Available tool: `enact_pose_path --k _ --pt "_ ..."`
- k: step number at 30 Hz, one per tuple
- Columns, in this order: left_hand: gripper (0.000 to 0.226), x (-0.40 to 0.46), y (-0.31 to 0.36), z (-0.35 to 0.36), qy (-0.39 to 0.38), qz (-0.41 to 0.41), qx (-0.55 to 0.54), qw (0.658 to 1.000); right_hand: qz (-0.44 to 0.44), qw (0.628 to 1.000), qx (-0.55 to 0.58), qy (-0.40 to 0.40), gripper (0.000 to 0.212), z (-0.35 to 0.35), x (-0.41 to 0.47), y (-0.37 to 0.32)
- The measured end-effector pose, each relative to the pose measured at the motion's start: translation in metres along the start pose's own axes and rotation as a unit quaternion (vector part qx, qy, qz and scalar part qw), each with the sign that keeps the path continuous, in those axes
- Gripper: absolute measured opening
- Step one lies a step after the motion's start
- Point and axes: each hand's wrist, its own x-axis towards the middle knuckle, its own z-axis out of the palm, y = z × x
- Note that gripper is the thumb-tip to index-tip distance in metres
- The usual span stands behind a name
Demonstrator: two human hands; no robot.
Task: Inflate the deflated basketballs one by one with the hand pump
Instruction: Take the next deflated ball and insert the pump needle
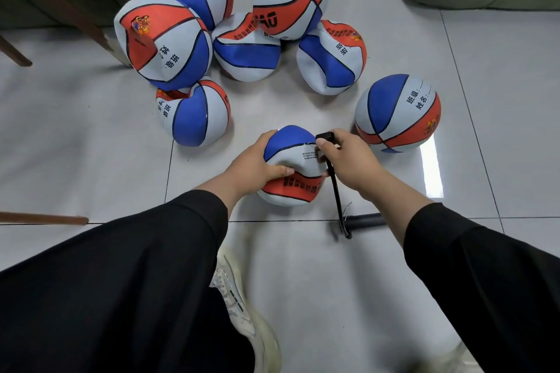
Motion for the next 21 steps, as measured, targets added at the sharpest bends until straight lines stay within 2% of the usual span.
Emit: enact_pose_path --k 10,14,21 --pt "0.093 -0.003 0.003 0.006 0.019 0.008 0.052 0.998 -0.006 0.983 -0.171 -0.067 0.024 -0.003 0.006 -0.012" --pt "0.091 -0.006 0.001 0.008 0.021 0.014 0.074 0.997 -0.011 0.944 -0.295 -0.148 0.028 -0.002 0.01 -0.023" --pt "0.091 -0.006 0.003 0.01 0.033 0.023 0.096 0.995 -0.015 0.925 -0.354 -0.136 0.028 0.015 0.015 -0.023"
